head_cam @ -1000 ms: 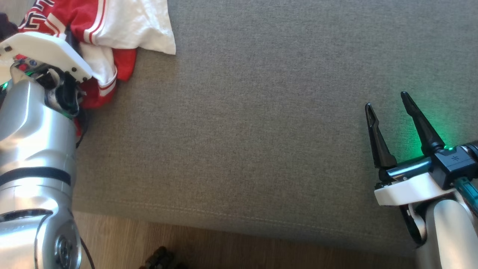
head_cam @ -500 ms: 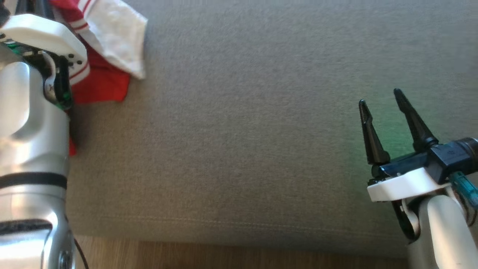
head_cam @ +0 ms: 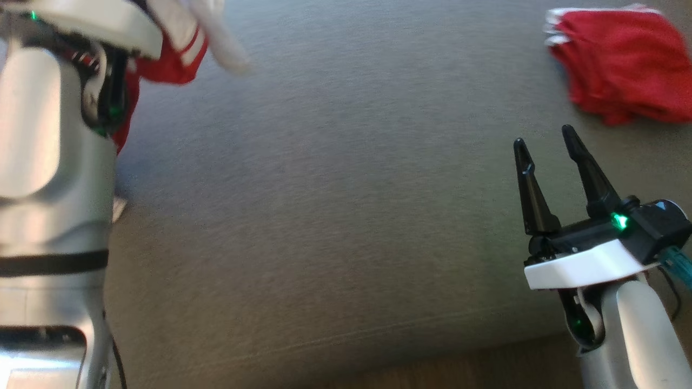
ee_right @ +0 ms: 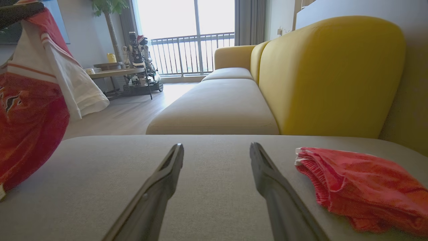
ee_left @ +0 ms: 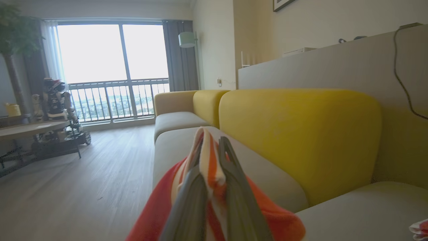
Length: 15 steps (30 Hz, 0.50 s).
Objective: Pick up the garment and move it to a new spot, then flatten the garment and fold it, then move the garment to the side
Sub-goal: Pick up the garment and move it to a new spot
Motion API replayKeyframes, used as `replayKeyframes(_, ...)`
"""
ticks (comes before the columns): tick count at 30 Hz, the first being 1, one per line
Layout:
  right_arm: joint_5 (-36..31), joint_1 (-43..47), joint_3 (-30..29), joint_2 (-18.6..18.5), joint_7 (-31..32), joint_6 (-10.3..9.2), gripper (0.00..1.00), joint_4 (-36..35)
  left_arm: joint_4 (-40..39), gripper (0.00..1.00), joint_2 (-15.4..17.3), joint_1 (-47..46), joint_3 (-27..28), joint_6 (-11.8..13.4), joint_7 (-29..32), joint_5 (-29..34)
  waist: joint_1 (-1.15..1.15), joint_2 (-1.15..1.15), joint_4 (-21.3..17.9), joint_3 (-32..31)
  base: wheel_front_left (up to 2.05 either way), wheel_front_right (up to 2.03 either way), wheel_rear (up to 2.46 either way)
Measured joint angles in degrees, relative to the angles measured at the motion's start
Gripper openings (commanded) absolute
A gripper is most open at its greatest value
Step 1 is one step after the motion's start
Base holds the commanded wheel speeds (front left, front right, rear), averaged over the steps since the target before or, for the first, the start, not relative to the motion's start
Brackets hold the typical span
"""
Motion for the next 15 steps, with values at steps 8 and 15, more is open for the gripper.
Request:
replayKeyframes(8, 2.2, 0.1, -1.0, 0.1, 0.0, 0.0, 1.0, -0.4, -6.2, 0.0, -0.7, -4.9, -4.1, -0.9, 2.7, -1.5, 0.0, 0.0, -9.0, -1.1, 0.0, 0.0, 0.0)
replayKeyframes(15, 3.1, 0.2, -0.7, 0.1, 0.0, 0.0, 1.0, -1.2, -7.5, 0.0, -2.4, 0.8, -8.5, -1.0, 4.1, -5.0, 0.0, 0.0, -14.4, -1.0, 0.0, 0.0, 0.0)
